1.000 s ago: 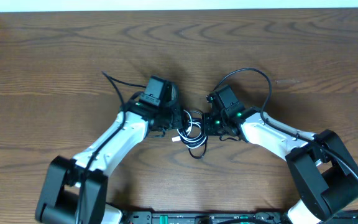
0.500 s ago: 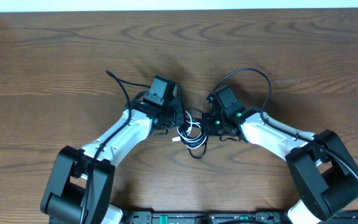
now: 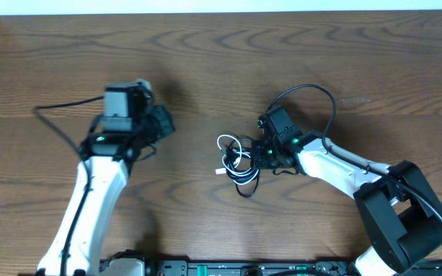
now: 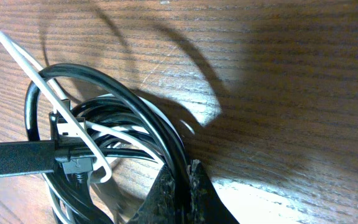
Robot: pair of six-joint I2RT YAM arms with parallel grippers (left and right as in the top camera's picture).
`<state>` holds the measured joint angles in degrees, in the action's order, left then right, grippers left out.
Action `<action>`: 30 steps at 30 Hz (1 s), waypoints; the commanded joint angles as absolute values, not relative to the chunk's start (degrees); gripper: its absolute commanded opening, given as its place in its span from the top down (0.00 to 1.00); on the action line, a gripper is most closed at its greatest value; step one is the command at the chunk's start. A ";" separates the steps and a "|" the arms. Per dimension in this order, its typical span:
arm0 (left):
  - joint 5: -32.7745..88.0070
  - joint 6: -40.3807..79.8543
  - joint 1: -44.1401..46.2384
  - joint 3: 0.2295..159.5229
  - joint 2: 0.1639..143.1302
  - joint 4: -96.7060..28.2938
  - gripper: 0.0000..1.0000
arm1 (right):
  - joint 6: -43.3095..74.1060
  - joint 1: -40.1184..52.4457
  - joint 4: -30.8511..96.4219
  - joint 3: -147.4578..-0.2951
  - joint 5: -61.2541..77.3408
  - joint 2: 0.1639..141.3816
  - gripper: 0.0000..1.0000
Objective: Untangle cables
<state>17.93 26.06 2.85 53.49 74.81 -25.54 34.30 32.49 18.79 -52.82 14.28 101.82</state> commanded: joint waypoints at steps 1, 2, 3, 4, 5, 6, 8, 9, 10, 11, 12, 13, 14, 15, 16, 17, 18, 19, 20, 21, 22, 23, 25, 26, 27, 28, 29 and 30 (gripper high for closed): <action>22.63 24.95 0.75 54.35 73.28 -27.14 0.64 | 34.92 32.67 19.49 -52.82 11.07 101.49 0.99; 24.05 24.95 1.15 54.33 73.58 -27.97 0.61 | 34.92 32.67 19.44 -52.82 11.07 101.49 0.99; 24.97 24.97 1.89 54.33 74.00 -28.73 0.58 | 34.92 32.67 19.31 -52.82 11.07 101.49 0.99; 25.10 25.17 2.63 54.33 74.43 -29.39 0.55 | 34.92 32.67 19.27 -52.82 11.07 101.49 0.99; 25.08 25.39 3.99 54.33 75.18 -30.24 0.53 | 34.92 32.67 19.14 -52.82 11.07 101.49 0.99; 25.06 25.47 4.91 54.33 75.77 -30.61 0.50 | 34.94 32.67 19.09 -52.82 11.07 101.49 0.99; 25.04 25.58 7.70 54.33 77.52 -31.00 0.46 | 34.94 32.67 19.09 -52.82 11.07 101.49 0.99; 24.84 25.58 9.37 54.33 78.70 -31.00 0.46 | 34.92 32.67 19.11 -52.82 11.07 101.49 0.99; 24.80 25.58 10.44 54.33 79.53 -30.85 0.46 | 34.92 32.67 19.11 -52.82 11.07 101.49 0.99; 24.62 25.63 11.94 54.33 80.88 -30.70 0.46 | 34.92 32.67 19.11 -52.82 11.07 101.49 0.99; 23.94 25.93 14.55 54.33 83.70 -30.52 0.46 | 34.92 32.67 19.11 -52.82 11.07 101.49 0.99; 23.29 26.52 15.68 54.33 85.14 -30.48 0.45 | 34.92 32.67 19.11 -52.82 11.07 101.49 0.99; 22.90 26.92 16.75 54.33 86.67 -30.37 0.46 | 34.92 32.67 19.11 -52.82 11.07 101.49 0.99; 22.94 27.55 18.35 54.33 89.25 -29.69 0.45 | 34.92 32.67 19.11 -52.82 11.07 101.49 0.99; 22.92 28.40 19.29 54.33 90.74 -29.17 0.46 | 34.92 32.67 19.11 -52.82 11.07 101.49 0.99; 22.94 28.88 19.90 54.33 91.79 -28.67 0.45 | 34.92 32.67 19.11 -52.82 11.07 101.49 0.99; 22.98 29.28 20.56 54.33 92.84 -28.05 0.45 | 34.92 32.67 19.11 -52.82 11.07 101.49 0.99; 23.16 29.50 21.47 54.33 94.24 -26.96 0.46 | 34.92 32.67 19.11 -52.82 11.07 101.49 0.99; 23.57 30.15 23.20 54.33 96.64 -24.62 0.46 | 34.92 32.67 19.14 -52.82 11.07 101.49 0.99; 23.59 30.37 23.59 54.33 97.12 -24.08 0.46 | 34.92 32.67 19.14 -52.82 11.07 101.49 0.99; 23.62 30.37 23.99 54.33 97.47 -23.51 0.46 | 34.92 32.67 19.14 -52.82 11.07 101.49 0.99; 23.59 30.35 24.34 54.33 97.71 -22.94 0.45 | 34.92 32.67 19.14 -52.82 11.07 101.49 0.99; 23.59 30.35 24.69 54.33 97.76 -22.09 0.46 | 34.92 32.67 19.14 -52.82 11.07 101.49 0.99; 23.59 30.37 24.73 54.33 97.73 -21.63 0.46 | 34.92 32.67 19.14 -52.82 11.07 101.49 0.99; 23.59 30.85 24.73 54.33 97.73 -21.28 0.46 | 34.92 32.67 19.11 -52.82 11.07 101.49 0.99; 23.59 31.22 24.73 54.33 97.73 -20.99 0.50 | 34.92 32.67 19.11 -52.82 11.07 101.49 0.99; 23.62 31.24 24.73 54.33 97.73 -20.60 0.53 | 34.92 32.67 19.11 -52.82 11.07 101.49 0.99; 23.62 31.42 24.73 54.33 97.73 -20.38 0.56 | 34.92 32.67 19.14 -52.82 11.07 101.49 0.99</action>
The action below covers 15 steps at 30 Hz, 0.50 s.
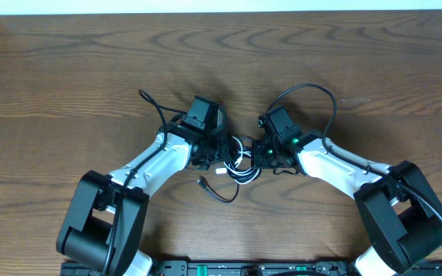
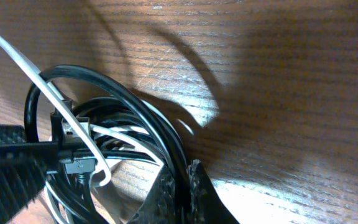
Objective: Untangle cables
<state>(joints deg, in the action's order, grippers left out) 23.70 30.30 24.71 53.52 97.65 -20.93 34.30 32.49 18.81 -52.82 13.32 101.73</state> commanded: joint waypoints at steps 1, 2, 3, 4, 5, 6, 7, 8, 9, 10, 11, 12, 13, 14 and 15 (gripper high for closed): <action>23.62 31.44 24.73 54.33 97.73 -20.21 0.60 | 34.92 32.67 19.14 -52.82 11.09 101.49 0.99; 23.59 31.44 24.73 54.33 97.73 -20.05 0.70 | 34.92 32.67 19.14 -52.82 11.09 101.49 0.99; 23.62 31.44 24.73 54.33 97.73 -19.99 0.75 | 34.92 32.67 19.14 -52.82 11.09 101.49 0.99; 23.62 31.44 24.73 54.33 97.73 -19.99 0.80 | 34.92 32.67 19.16 -52.82 11.09 101.49 0.99; 23.59 31.44 24.73 54.33 97.73 -19.99 0.87 | 34.92 32.67 19.16 -52.82 11.09 101.49 0.99; 23.59 31.42 24.73 54.33 97.73 -19.99 0.92 | 34.92 32.67 19.18 -52.82 11.09 101.49 0.99; 23.59 31.42 24.73 54.33 97.73 -19.99 0.92 | 34.92 32.67 19.18 -52.82 11.09 101.49 0.99; 23.59 31.40 24.71 54.33 97.71 -19.99 0.92 | 34.92 32.67 19.18 -52.82 11.09 101.49 0.99; 23.55 31.35 24.64 54.35 97.71 -19.99 0.92 | 34.92 32.67 19.18 -52.82 11.09 101.49 0.99; 23.53 31.14 24.43 54.35 97.65 -19.99 0.92 | 34.92 32.67 19.27 -52.82 11.09 101.49 0.99; 23.53 31.09 24.05 54.35 97.47 -20.01 0.92 | 34.92 32.67 19.38 -52.82 11.07 101.49 0.99; 23.53 29.74 22.92 54.35 96.57 -20.29 0.93 | 34.87 32.64 19.57 -52.82 10.96 101.49 0.99; 23.53 29.10 22.26 54.35 95.98 -20.60 0.93 | 34.85 32.49 19.73 -52.82 10.74 101.49 0.99; 23.53 27.81 20.18 54.35 93.84 -22.06 0.92 | 34.63 31.75 19.79 -52.86 10.68 101.45 0.99; 23.51 27.29 18.98 54.35 92.53 -23.09 0.93 | 34.61 31.22 20.14 -53.01 10.94 101.16 0.99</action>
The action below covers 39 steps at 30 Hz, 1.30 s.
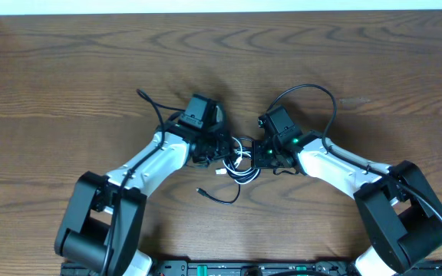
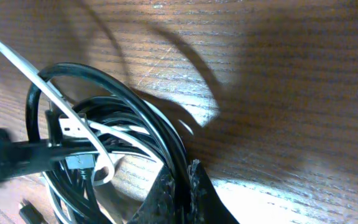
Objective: Untangle cables
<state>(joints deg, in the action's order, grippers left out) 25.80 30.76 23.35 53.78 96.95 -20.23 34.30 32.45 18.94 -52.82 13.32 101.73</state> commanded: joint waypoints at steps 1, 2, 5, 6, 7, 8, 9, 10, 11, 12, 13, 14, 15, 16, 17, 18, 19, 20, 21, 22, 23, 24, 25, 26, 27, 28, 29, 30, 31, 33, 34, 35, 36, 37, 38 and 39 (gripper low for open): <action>23.53 26.55 17.52 54.35 90.98 -24.18 0.93 | 34.52 30.68 20.88 -53.34 11.09 100.88 0.99; 23.53 25.89 15.97 54.35 89.32 -25.26 0.93 | 33.39 29.93 22.26 -54.02 11.09 100.12 0.99; 23.59 25.34 8.08 54.35 81.71 -28.71 0.93 | 28.99 27.59 28.67 -57.47 6.33 94.78 0.99; 23.57 25.32 6.33 54.35 80.03 -29.23 0.93 | 28.42 27.27 30.09 -58.33 4.32 93.32 0.99; 23.57 25.32 4.75 54.35 78.59 -29.63 0.93 | 27.46 27.00 31.40 -59.20 2.85 91.66 0.99; 23.55 25.32 3.62 54.35 77.60 -29.91 0.93 | 26.20 26.85 32.34 -59.94 2.26 89.95 0.99; 23.55 25.32 2.50 54.35 76.71 -30.00 0.93 | 25.08 26.85 32.91 -60.49 2.00 88.47 0.99; 23.55 25.32 1.72 54.35 76.18 -30.00 0.92 | 24.23 26.87 33.23 -60.86 1.93 87.26 0.99; 23.55 25.34 0.78 54.35 75.64 -29.98 0.92 | 23.55 26.87 33.52 -61.19 1.80 85.80 0.99; 23.55 25.32 -0.19 54.35 75.18 -29.98 0.92 | 23.24 26.87 33.61 -61.30 1.45 84.09 0.99; 23.53 25.32 -0.82 54.35 74.98 -29.98 0.92 | 23.29 26.85 33.61 -61.30 0.80 83.00 0.99; 23.55 25.32 -1.93 54.35 74.72 -30.02 0.92 | 23.29 26.83 33.67 -61.30 -0.82 81.25 0.99; 23.53 25.32 -2.66 54.35 74.54 -30.20 0.93 | 23.31 26.83 33.65 -61.30 -2.15 80.16 0.99; 23.51 25.30 -3.73 54.35 74.46 -30.44 0.92 | 23.38 26.83 33.65 -61.30 -3.95 78.94 0.99; 23.51 25.28 -4.69 54.35 74.46 -30.68 0.92 | 23.90 26.83 33.71 -61.30 -6.46 77.71 0.99; 23.51 25.23 -5.63 54.35 74.46 -30.89 0.93 | 24.36 26.83 33.82 -61.28 -8.16 76.97 0.99; 23.29 24.97 -7.42 54.35 74.46 -31.46 0.92 | 25.52 26.81 34.06 -61.30 -11.55 75.66 0.99; 23.33 23.94 -9.54 54.35 74.46 -32.18 0.92 | 26.39 26.81 34.02 -61.28 -13.19 74.61 0.99; 23.31 23.40 -10.74 54.35 74.46 -32.60 0.93 | 26.33 26.81 33.69 -61.28 -12.78 74.30 0.99; 23.33 23.07 -11.55 54.35 74.46 -32.91 0.93 | 26.20 26.83 33.45 -61.30 -11.33 74.17 0.99; 23.33 22.94 -12.40 54.35 74.46 -33.17 0.92 | 25.19 26.83 33.10 -61.28 -8.21 74.15 0.99; 23.35 22.96 -13.15 54.35 74.46 -33.39 0.93 | 23.99 26.83 32.88 -61.28 -5.43 74.17 0.99; 23.35 22.96 -14.00 54.35 74.46 -33.67 0.92 | 21.67 26.83 32.51 -61.28 0.58 74.26 0.99; 23.44 22.96 -14.09 54.35 74.46 -33.85 0.92 | 20.86 26.83 32.34 -61.28 3.05 74.26 0.99; 23.62 22.98 -14.06 54.35 74.46 -34.09 0.83 | 20.38 26.83 32.10 -61.28 5.28 74.26 0.99; 24.32 22.96 -13.98 54.35 74.46 -34.39 0.69 | 19.55 26.83 31.79 -61.28 7.53 74.26 0.99; 25.28 22.98 -13.82 54.35 74.46 -34.74 0.60 | 19.09 26.83 31.51 -61.28 8.84 74.26 0.99; 26.55 22.96 -13.50 54.35 74.48 -35.14 0.48 | 18.98 26.83 31.31 -61.28 9.85 74.26 0.99; 27.57 22.96 -13.02 54.35 74.48 -35.46 0.36 | 18.98 26.83 31.42 -61.28 9.61 74.26 0.99; 29.65 22.96 -10.94 54.35 74.48 -36.07 0.29 | 19.07 26.83 32.53 -61.28 6.39 74.26 0.99; 30.04 22.94 -9.74 54.35 74.48 -36.25 0.27 | 19.29 26.83 33.36 -61.28 4.34 74.26 0.98; 30.06 22.92 -6.85 54.35 74.48 -36.40 0.21 | 20.40 26.83 35.75 -61.28 -0.38 74.26 0.92; 30.06 22.92 -5.63 54.35 74.48 -36.40 0.20 | 21.71 26.81 37.23 -61.28 -3.11 74.26 0.91; 30.06 22.85 -3.81 54.35 74.48 -36.34 0.20 | 23.38 26.81 39.13 -61.28 -6.07 74.26 0.89; 30.09 22.68 -2.39 54.35 74.48 -36.16 0.20 | 25.26 26.81 41.10 -61.28 -8.86 74.26 0.88; 30.09 22.48 0.19 54.35 74.48 -35.81 0.20 | 26.94 26.81 43.00 -61.25 -11.03 74.26 0.87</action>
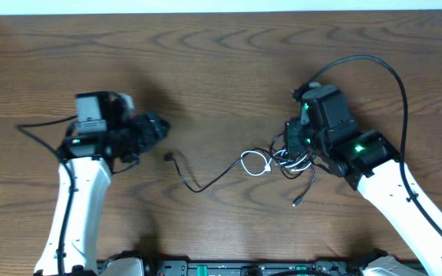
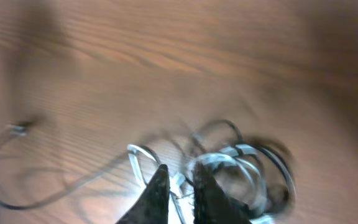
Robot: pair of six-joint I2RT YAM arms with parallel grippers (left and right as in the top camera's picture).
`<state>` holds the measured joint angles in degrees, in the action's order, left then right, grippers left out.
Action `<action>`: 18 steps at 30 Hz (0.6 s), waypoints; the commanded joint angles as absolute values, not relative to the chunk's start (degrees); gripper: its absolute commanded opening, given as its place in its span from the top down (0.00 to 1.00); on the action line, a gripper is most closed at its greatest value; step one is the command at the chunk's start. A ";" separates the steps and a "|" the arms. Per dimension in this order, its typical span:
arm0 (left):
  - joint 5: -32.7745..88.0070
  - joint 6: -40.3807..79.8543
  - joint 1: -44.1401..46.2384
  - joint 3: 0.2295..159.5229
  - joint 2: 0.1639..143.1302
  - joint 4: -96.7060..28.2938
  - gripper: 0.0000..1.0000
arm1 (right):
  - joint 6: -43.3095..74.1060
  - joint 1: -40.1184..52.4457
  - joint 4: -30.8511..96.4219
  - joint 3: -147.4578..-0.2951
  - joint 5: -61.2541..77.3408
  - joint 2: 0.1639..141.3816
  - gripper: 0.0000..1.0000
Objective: Untangle cables
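The tangled bundle of black and white cables (image 1: 286, 161) lies right of the table's middle, and it is blurred in the right wrist view (image 2: 241, 165). My right gripper (image 1: 290, 147) (image 2: 180, 186) is shut on strands of the bundle. One black cable (image 1: 206, 180) runs left out of the bundle to a free plug (image 1: 169, 157) (image 2: 17, 127). A white loop (image 1: 256, 162) sticks out on the left of the bundle. A second black end (image 1: 296, 202) trails toward the front. My left gripper (image 1: 156, 128) hovers at the far left, open, holding nothing, a little behind the free plug.
The bare wooden table (image 1: 221, 69) stretches around the cables. Each arm's own black supply cable loops beside it: one on the right (image 1: 394, 77), one on the left (image 1: 41, 126).
The left arm has drawn back to the far left and has let go of the cables. The right gripper has moved right with the bundle. A black cable now lies stretched out to the left.
At first the left arm stood far left while the right gripper held the bundle at the middle. Then the left gripper was at the bundle's left side, with a black end lying loose in front. Now the arms are apart and one black cable is drawn out.
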<state>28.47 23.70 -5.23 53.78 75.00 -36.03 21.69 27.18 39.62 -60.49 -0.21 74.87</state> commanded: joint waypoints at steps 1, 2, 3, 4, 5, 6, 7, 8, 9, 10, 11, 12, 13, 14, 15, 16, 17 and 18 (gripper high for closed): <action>30.06 22.50 2.00 54.35 74.48 -35.51 0.20 | 28.40 26.68 44.64 -61.21 -12.56 74.26 0.86; 30.06 22.52 4.16 54.35 74.48 -35.20 0.20 | 30.17 26.41 46.59 -61.12 -13.80 74.26 0.86; 30.04 22.52 5.65 54.35 74.52 -34.92 0.20 | 31.05 26.06 47.62 -61.08 -14.13 74.26 0.86; 30.04 22.55 7.84 54.35 74.63 -34.41 0.20 | 32.21 25.58 48.71 -61.04 -14.26 74.26 0.85; 30.04 22.59 10.44 54.35 74.91 -33.69 0.20 | 33.74 24.67 50.17 -61.01 -14.24 74.26 0.85; 30.04 22.98 12.16 54.35 75.24 -33.12 0.20 | 34.85 24.01 51.09 -61.01 -14.15 74.26 0.84; 30.04 23.29 13.91 54.35 75.61 -32.38 0.20 | 35.31 23.55 51.66 -61.01 -13.91 74.26 0.83; 30.02 23.90 15.59 54.35 76.07 -31.62 0.20 | 35.99 22.98 52.29 -61.01 -13.50 74.26 0.83; 30.04 24.60 17.37 54.35 76.66 -30.55 0.20 | 36.40 22.39 52.77 -61.01 -12.91 74.26 0.82; 30.02 25.54 18.98 54.35 77.30 -29.47 0.20 | 36.42 21.87 53.12 -61.01 -12.19 74.26 0.80; 30.02 26.52 20.49 54.35 78.04 -28.34 0.20 | 36.42 21.23 53.41 -61.01 -11.31 74.26 0.78; 30.02 27.83 21.96 54.35 78.87 -26.96 0.20 | 36.42 20.71 53.63 -61.01 -10.66 74.26 0.77; 30.02 29.91 24.32 54.35 80.55 -24.67 0.20 | 36.42 19.75 53.82 -61.01 -9.50 74.26 0.74; 30.04 31.38 25.78 54.35 81.78 -23.09 0.20 | 36.42 19.05 53.84 -61.01 -8.73 74.26 0.71; 30.02 32.47 27.05 54.35 83.00 -21.58 0.20 | 36.42 18.35 53.89 -61.01 -8.12 74.26 0.70; 30.02 33.54 28.18 54.35 84.18 -20.16 0.20 | 36.42 17.63 53.98 -61.01 -7.64 74.26 0.69; 30.02 34.94 29.52 54.35 85.82 -18.35 0.20 | 36.42 16.88 54.06 -61.01 -7.25 74.26 0.67; 30.02 36.47 30.61 54.35 87.26 -16.78 0.20 | 36.40 16.29 54.11 -61.01 -6.90 74.26 0.67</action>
<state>29.87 30.41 27.35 53.78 83.37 -19.59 35.40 18.35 53.82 -60.49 -8.69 74.87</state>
